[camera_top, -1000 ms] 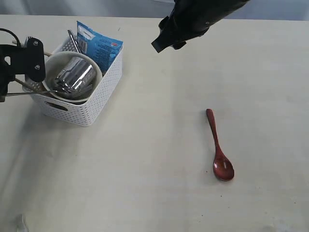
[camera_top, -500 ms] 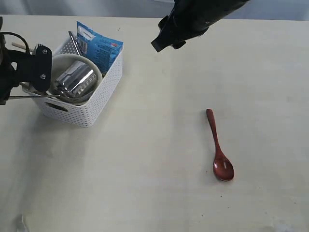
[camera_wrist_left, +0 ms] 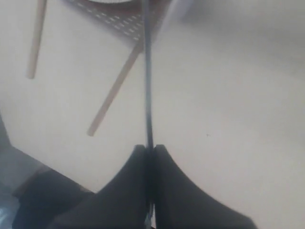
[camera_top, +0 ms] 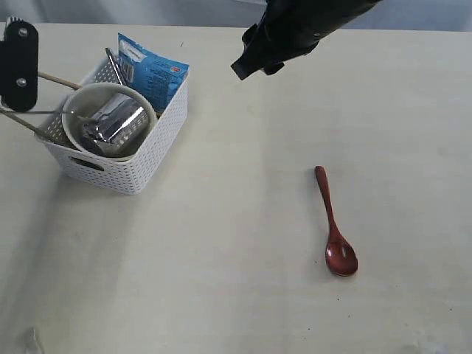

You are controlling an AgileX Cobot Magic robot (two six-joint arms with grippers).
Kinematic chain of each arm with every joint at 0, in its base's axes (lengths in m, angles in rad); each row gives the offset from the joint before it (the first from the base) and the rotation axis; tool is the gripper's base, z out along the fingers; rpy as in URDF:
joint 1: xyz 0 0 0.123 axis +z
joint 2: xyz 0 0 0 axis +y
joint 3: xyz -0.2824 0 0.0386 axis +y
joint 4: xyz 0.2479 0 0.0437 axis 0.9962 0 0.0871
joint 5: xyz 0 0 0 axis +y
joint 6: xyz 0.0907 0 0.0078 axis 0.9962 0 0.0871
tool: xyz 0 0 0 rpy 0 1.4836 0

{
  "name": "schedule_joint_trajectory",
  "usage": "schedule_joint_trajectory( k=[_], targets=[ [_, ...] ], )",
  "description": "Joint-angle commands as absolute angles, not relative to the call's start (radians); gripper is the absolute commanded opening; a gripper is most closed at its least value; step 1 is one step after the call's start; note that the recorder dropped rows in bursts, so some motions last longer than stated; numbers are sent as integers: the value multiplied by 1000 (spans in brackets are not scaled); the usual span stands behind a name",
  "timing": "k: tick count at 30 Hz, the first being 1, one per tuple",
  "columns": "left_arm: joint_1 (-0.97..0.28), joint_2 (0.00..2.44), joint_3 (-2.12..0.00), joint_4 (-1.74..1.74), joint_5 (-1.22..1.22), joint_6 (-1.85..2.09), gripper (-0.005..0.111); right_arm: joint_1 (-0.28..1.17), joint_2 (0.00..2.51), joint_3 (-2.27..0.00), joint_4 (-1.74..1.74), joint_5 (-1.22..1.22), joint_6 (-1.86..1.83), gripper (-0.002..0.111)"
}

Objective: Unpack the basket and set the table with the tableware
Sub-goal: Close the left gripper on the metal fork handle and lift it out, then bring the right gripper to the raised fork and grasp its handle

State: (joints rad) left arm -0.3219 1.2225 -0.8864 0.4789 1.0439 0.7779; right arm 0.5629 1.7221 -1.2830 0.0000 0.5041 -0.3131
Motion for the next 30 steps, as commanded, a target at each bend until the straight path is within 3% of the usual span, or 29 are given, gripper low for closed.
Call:
schedule_joint_trajectory(
  k=[1,4,8,22,30],
  targets=[
    [-329,1148,-885,486,965,789,0,561,1694,-1290,-11,544,-365,54],
    [-356,1122,-885,486,941,797,0,561,1634,-1290,0,588,-366,54],
    [-512,1122,-885,535,941,844,0,561,1561,-1290,24,714,-449,54],
    [-886,1076,-817,910,966,597,0,561,1502,-1290,569,958,-1030,54],
    [-965,978,-706,1004,783,524,0,561,1502,-1290,714,929,-1073,55]
  ],
)
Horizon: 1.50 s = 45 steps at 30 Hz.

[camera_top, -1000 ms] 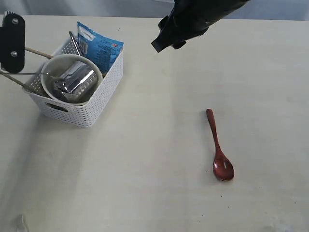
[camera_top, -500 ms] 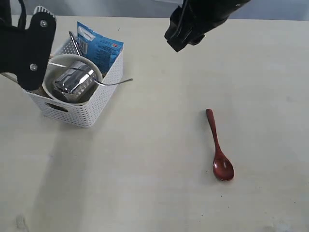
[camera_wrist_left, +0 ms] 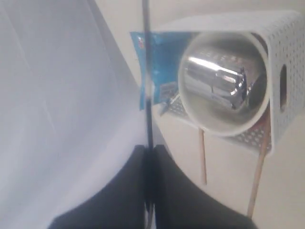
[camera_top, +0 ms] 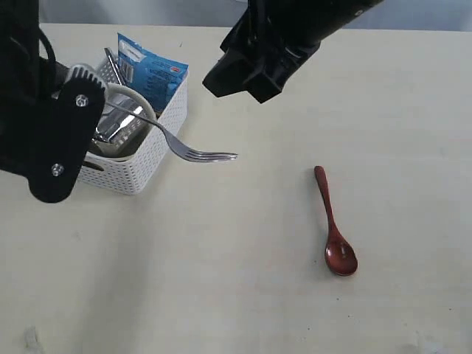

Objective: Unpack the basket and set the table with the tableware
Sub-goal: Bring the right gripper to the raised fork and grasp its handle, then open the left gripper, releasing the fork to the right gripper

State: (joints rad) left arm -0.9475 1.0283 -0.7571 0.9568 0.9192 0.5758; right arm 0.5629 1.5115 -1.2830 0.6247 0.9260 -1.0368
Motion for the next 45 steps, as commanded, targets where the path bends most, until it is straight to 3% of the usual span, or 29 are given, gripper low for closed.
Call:
schedule_joint_trajectory(
  k=[1,7,36,38,45],
  targets=[
    [-965,970,-695,1020,738,520,0,561,1502,-1290,716,943,-1073,56],
    [-965,964,-641,1094,648,477,0,561,1502,-1290,744,974,-1051,63],
    [-965,964,-618,1177,569,477,0,659,1618,-1290,856,1062,-1014,62],
    [-965,964,-618,1177,565,477,0,659,1618,-1290,856,1062,-1014,55],
    [-965,964,-618,1151,513,479,0,659,1618,-1290,856,1055,-991,9]
  ],
)
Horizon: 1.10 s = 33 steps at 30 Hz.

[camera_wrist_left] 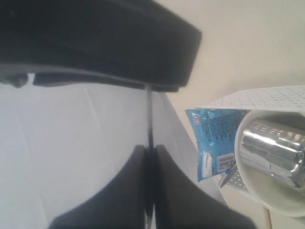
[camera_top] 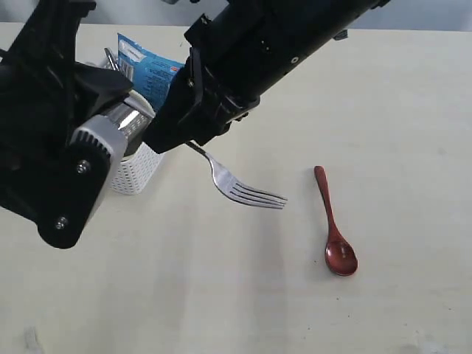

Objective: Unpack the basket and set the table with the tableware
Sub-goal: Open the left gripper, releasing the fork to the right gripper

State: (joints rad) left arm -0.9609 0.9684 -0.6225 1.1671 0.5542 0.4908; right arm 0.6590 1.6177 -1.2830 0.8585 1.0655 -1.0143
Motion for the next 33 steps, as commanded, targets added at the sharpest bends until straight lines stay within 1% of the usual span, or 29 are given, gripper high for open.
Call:
schedule_joint_trajectory(
  k=[1,2,6,7,8,9,10,12,13,14,15,17,22,23,25,29,33],
  targets=[
    [-965,964,-618,1151,513,479,0,659,1618,-1290,856,1055,-987,2],
    [-965,964,-618,1151,515,479,0,663,1618,-1290,856,1055,-982,0],
    [-965,964,-618,1151,524,479,0,688,1618,-1290,856,1032,-959,0],
    [-965,964,-618,1151,524,479,2,694,1618,-1290,853,1021,-950,0],
    [-965,964,-618,1151,524,477,7,700,1618,-1290,853,1016,-940,0],
    [-965,964,-618,1149,524,474,14,702,1618,-1290,853,1008,-935,0],
    [-965,964,-618,1149,527,464,24,705,1618,-1290,853,999,-924,0],
    [-965,964,-618,1149,532,450,49,712,1618,-1290,847,985,-904,0],
    [-965,964,-618,1149,528,444,66,712,1618,-1290,845,981,-894,0],
    [-965,964,-618,1149,526,436,74,712,1618,-1290,845,974,-877,0],
    [-965,964,-618,1149,526,420,78,712,1618,-1290,843,970,-863,0],
    [-965,964,-618,1149,540,385,77,712,1618,-1290,821,937,-804,0],
    [-965,912,-618,1149,634,357,60,712,1618,-1290,553,770,-398,0],
    [-965,898,-618,1149,648,349,59,712,1618,-1290,495,748,-329,0],
    [-965,858,-618,1149,685,328,60,712,1620,-1290,421,721,-186,0],
    [-965,771,-618,1149,721,245,62,717,1643,-1286,403,681,-15,0],
    [-965,677,-618,1149,717,115,63,763,1706,-1230,399,565,116,0]
  ],
)
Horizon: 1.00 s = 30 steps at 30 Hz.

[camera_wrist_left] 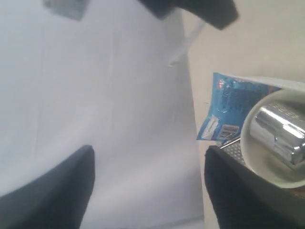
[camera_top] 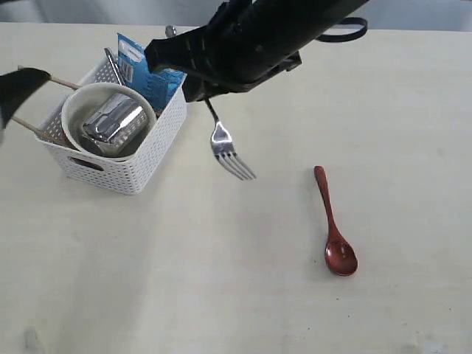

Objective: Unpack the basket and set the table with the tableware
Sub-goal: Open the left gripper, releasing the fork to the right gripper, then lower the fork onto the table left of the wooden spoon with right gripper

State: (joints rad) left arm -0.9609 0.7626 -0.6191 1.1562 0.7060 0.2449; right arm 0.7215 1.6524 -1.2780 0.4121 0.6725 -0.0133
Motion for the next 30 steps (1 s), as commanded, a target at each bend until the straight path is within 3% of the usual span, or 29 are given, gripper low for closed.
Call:
schedule_joint_trajectory(
  k=[1,11,23,30],
  targets=[
    [-965,659,-618,1149,714,79,63,778,1729,-1213,399,536,150,0],
    [-965,624,-618,1149,699,-76,63,885,1964,-1185,399,354,319,0],
    [-965,624,-618,1149,672,-76,63,889,2046,-1185,373,356,463,0],
    [-965,624,-618,1149,672,-113,63,907,2046,-1185,-86,514,925,0]
  ],
)
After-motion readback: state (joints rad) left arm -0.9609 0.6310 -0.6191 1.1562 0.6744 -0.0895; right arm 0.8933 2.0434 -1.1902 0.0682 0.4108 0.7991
